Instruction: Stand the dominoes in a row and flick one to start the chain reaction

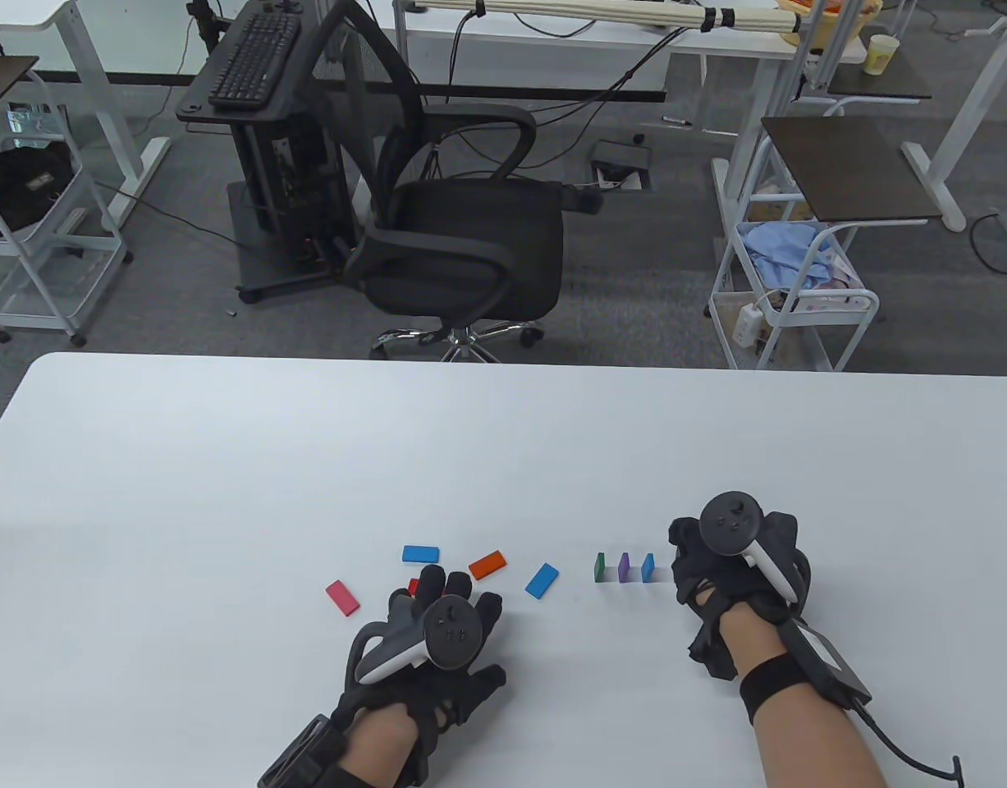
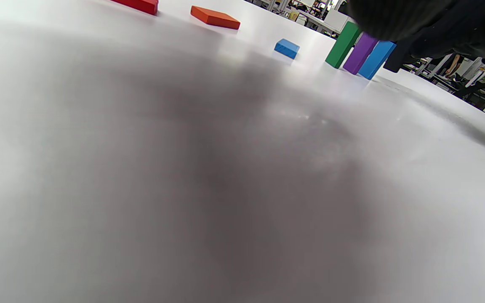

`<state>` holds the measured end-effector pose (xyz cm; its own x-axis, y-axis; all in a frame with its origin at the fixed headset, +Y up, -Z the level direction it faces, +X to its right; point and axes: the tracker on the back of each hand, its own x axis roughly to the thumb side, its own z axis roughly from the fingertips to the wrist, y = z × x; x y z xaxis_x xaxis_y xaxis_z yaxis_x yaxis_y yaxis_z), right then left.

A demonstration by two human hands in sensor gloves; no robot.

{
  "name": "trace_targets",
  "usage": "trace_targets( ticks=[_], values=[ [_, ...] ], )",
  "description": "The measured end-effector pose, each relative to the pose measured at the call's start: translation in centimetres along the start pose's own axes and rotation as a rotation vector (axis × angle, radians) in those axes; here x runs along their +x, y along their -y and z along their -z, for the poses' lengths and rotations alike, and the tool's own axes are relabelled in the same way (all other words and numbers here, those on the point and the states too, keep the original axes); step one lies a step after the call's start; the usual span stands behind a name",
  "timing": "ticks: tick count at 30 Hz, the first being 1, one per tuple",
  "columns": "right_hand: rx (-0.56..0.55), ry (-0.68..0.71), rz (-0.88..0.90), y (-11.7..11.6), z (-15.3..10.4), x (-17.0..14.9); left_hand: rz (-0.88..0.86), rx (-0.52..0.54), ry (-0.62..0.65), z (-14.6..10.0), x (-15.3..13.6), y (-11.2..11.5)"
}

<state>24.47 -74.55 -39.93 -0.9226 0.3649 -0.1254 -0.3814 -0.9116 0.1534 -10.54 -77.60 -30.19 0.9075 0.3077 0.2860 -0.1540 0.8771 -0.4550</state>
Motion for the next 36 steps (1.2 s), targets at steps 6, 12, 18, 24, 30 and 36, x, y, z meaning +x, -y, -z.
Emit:
trace_targets(
  ticks=[6, 12, 18, 24, 30, 36],
  values=[
    [0.015, 0.004, 0.01, -0.7, 0.1, 0.0, -0.001, 0.001, -0.001, 0.0, 0.0, 0.0],
    [0.035, 0.006, 0.011, -1.3, 0.3, 0.0, 0.0, 0.0, -0.002, 0.0, 0.0, 0.0],
    [0.043, 0.01, 0.015, -1.6, 0.4, 0.2, -0.001, 0.001, -0.002, 0.0, 0.0, -0.1],
    [0.052, 0.003, 0.015, -1.5, 0.3, 0.1, -0.001, -0.001, -0.001, -0.1, 0.0, -0.1],
    [0.073, -0.004, 0.017, -1.5, 0.2, 0.0, 0.002, -0.003, -0.001, -0.1, 0.0, 0.0],
    [0.087, -0.001, 0.01, -1.5, 0.1, -0.2, 0.003, -0.004, -0.001, -0.1, 0.0, 0.0]
  ],
)
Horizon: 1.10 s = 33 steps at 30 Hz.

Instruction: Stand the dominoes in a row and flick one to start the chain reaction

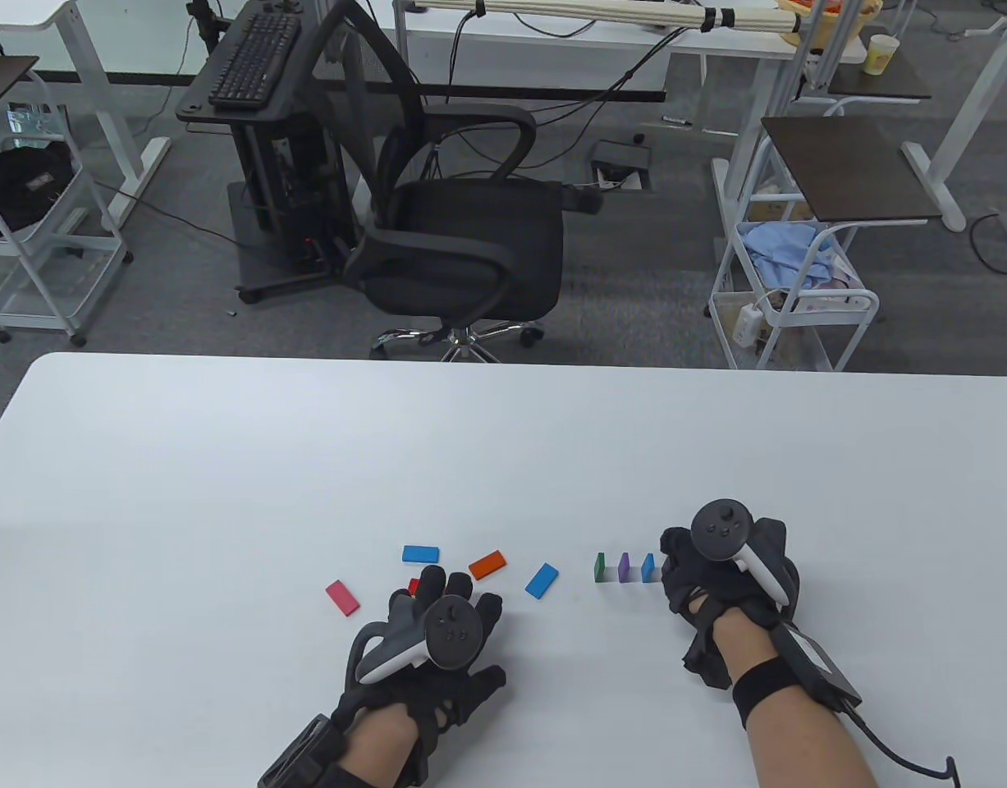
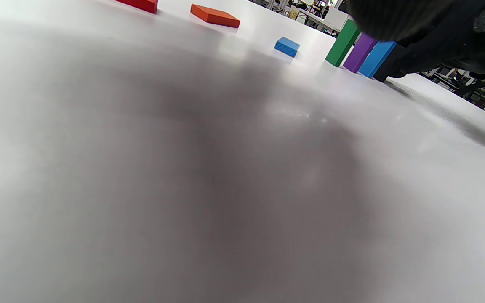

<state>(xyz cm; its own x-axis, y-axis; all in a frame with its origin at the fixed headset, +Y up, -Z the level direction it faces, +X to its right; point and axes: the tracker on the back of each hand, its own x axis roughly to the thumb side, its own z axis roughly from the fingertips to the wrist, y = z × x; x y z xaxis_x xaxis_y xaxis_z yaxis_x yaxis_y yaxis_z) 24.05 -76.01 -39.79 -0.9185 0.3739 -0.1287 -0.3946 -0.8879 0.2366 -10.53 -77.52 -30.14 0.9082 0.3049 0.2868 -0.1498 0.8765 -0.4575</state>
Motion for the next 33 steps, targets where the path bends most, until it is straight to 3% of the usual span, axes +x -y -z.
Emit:
trace_targets(
  ticks=[9, 16, 25, 33],
  values=[
    [0.006, 0.002, 0.01, 1.8, -1.8, -0.9, 0.005, -0.001, 0.004, 0.0, 0.1, 0.0],
    [0.038, 0.007, 0.031, 2.8, -5.5, -2.7, 0.013, -0.001, 0.012, 0.0, 0.2, 0.1],
    [0.061, 0.039, 0.012, 1.8, -10.6, -5.6, 0.01, -0.008, 0.006, -0.2, 0.0, 0.2],
    [0.044, 0.081, -0.036, 0.6, -12.9, -7.4, 0.013, -0.005, -0.008, -0.3, -0.2, 0.2]
  ],
)
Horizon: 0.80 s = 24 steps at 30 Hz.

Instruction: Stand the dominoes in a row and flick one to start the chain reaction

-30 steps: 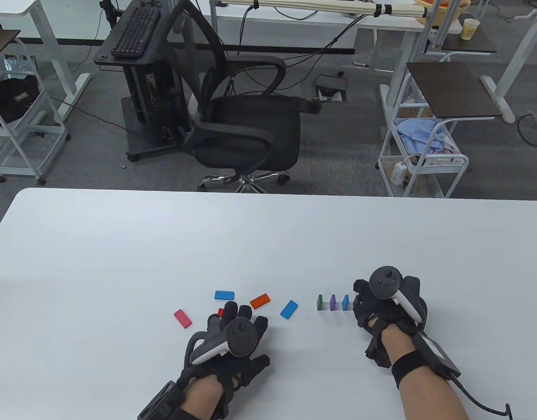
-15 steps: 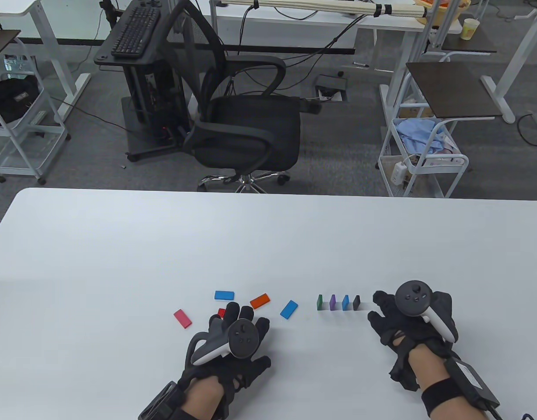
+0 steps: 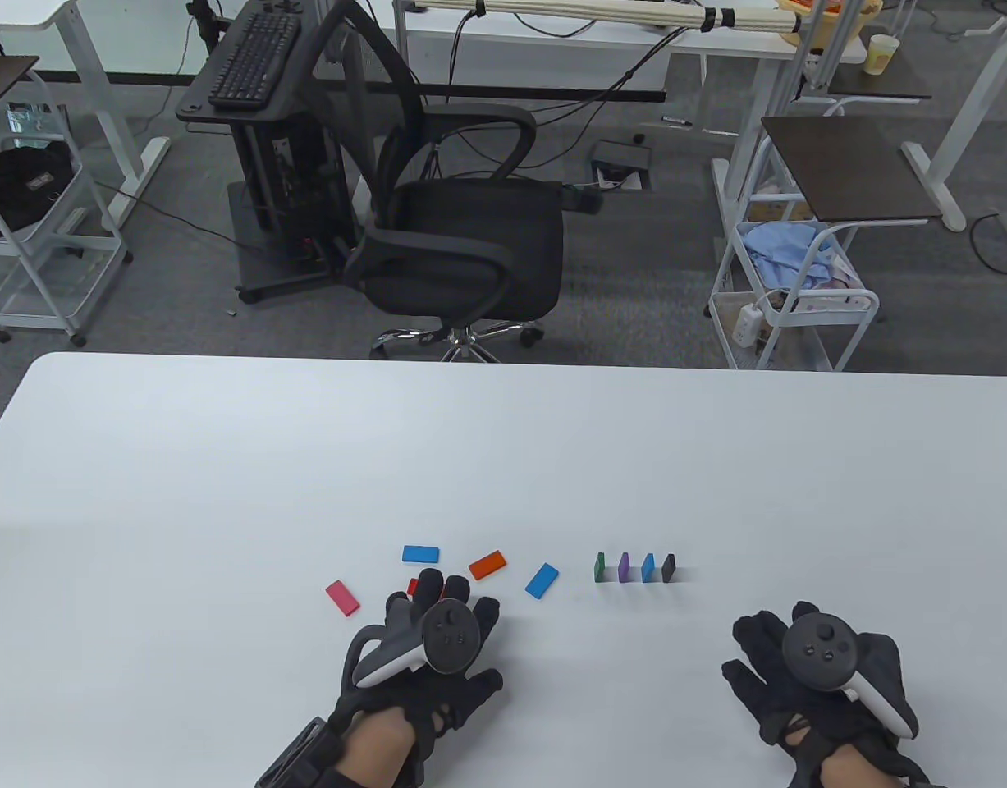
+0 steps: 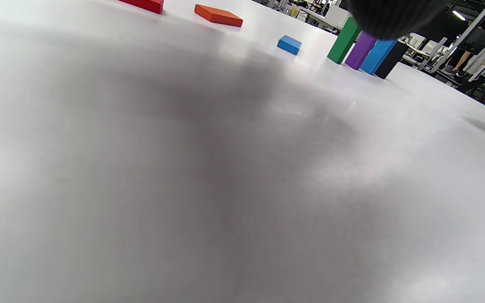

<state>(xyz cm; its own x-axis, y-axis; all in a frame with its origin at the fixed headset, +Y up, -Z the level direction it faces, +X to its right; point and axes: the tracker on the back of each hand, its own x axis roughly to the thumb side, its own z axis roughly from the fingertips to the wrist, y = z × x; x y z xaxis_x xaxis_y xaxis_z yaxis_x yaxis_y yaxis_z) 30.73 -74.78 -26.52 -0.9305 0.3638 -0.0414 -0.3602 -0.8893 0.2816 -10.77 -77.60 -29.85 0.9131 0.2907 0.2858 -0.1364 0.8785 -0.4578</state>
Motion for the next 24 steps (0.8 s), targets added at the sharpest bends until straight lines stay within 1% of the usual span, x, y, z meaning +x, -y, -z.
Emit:
trace_targets(
  ticks=[3, 7, 9, 12, 20, 24],
  values=[
    [0.0, 0.008, -0.029, -0.7, 0.0, -0.5, 0.004, -0.009, -0.012, 0.1, -0.2, 0.1],
    [0.019, 0.017, -0.012, -1.3, 0.1, -1.0, 0.011, -0.009, -0.018, 0.0, -0.2, 0.1],
    [0.016, 0.026, -0.025, -1.0, 0.1, -1.0, 0.013, -0.005, -0.022, 0.0, -0.2, 0.1],
    [-0.018, 0.049, -0.02, -0.4, -0.1, -0.9, 0.009, 0.002, -0.028, 0.0, -0.3, 0.1],
    [-0.016, 0.091, 0.005, 0.1, -0.6, -0.5, -0.002, 0.008, -0.048, 0.3, -0.4, 0.1],
    [-0.036, 0.108, 0.018, 0.5, -1.0, -0.3, -0.018, 0.008, -0.086, 0.1, -0.8, -0.1]
  ],
)
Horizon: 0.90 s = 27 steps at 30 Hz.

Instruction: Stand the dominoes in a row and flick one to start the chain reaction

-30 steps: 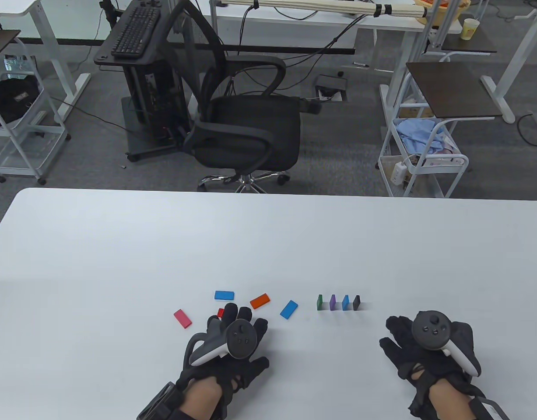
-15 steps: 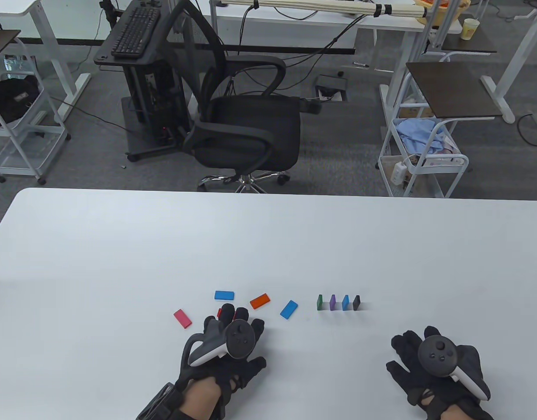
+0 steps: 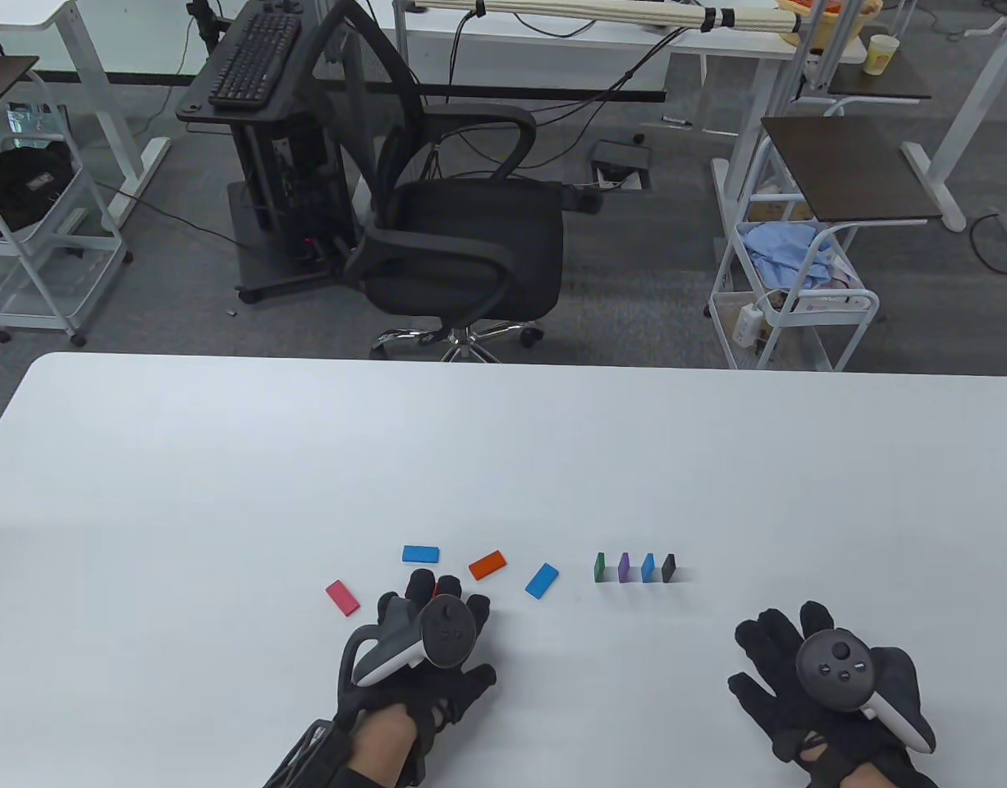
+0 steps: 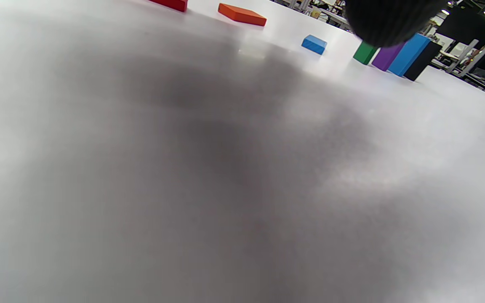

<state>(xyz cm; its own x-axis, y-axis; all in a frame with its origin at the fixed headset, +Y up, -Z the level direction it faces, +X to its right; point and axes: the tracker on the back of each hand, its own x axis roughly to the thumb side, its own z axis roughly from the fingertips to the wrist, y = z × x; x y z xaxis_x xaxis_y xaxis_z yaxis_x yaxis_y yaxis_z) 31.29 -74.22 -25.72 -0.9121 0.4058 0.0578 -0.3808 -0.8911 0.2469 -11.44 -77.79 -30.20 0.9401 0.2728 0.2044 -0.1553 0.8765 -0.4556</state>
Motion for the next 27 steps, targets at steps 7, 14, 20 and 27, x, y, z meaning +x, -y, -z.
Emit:
trace_targets(
  ticks=[7, 14, 20, 27],
  values=[
    [-0.004, 0.038, 0.003, 0.1, -0.2, 0.6, -0.028, -0.016, -0.035, 0.0, -0.1, -1.1],
    [0.013, 0.06, 0.019, -0.1, -0.1, 0.6, 0.054, -0.001, -0.076, 1.7, 2.0, -3.5],
    [0.022, 0.07, 0.03, -0.1, -0.2, 0.6, 0.157, 0.007, -0.083, 4.4, 5.2, -5.3],
    [0.033, 0.081, 0.038, -0.2, -0.1, 0.5, 0.226, -0.021, -0.097, 7.7, 7.1, -5.5]
  ],
)
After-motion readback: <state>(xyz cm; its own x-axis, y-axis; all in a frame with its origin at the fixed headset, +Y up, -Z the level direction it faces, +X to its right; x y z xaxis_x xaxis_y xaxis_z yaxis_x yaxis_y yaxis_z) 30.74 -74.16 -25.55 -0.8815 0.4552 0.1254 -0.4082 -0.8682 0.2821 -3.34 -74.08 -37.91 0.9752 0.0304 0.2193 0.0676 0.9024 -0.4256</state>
